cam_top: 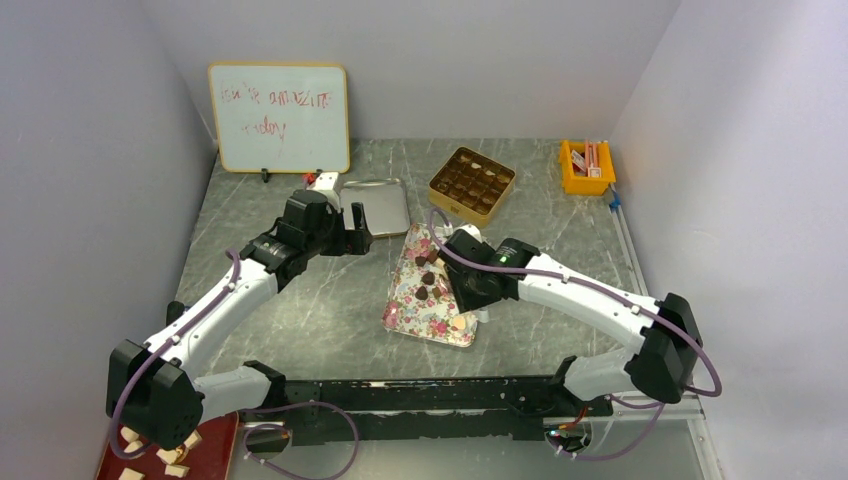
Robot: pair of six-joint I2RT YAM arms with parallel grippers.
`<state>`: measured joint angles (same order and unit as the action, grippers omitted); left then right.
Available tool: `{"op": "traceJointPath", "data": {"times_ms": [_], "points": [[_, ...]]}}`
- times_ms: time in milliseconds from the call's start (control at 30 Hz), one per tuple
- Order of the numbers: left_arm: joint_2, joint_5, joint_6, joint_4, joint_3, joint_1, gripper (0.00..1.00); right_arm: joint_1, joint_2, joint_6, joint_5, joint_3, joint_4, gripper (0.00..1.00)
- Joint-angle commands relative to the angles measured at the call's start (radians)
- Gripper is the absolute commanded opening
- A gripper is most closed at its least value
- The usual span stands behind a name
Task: Pack the chocolate
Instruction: Pick up the fake chocolate from the plate.
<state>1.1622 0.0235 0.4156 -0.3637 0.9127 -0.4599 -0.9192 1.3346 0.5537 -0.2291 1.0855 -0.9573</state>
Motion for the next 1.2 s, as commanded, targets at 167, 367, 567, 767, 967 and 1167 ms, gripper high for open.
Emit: {"op": "traceJointPath", "data": {"times_ms": [167,367,567,767,967,1167], "points": [[0.007,0.004,-0.003,0.019,0.011,-0.005,1.0,-0.002,0.024,-0.006,-0.037,-0.005,0.076,0.43],[0.013,0.005,-0.013,0.017,0.016,-0.005,1.0,0.003,0.041,-0.006,-0.051,0.005,0.078,0.43],[0.023,0.006,-0.024,0.018,0.016,-0.005,1.0,0.009,0.057,-0.015,-0.049,0.001,0.095,0.43],[0.033,0.004,-0.033,0.016,0.025,-0.005,1.0,0.011,0.089,-0.021,-0.044,0.026,0.107,0.42],[0.036,0.013,-0.041,0.021,0.019,-0.005,1.0,0.011,0.113,-0.02,-0.057,0.056,0.093,0.36],[0.043,0.018,-0.053,0.027,0.021,-0.005,1.0,0.011,0.108,-0.014,-0.091,0.094,0.039,0.23]]}}
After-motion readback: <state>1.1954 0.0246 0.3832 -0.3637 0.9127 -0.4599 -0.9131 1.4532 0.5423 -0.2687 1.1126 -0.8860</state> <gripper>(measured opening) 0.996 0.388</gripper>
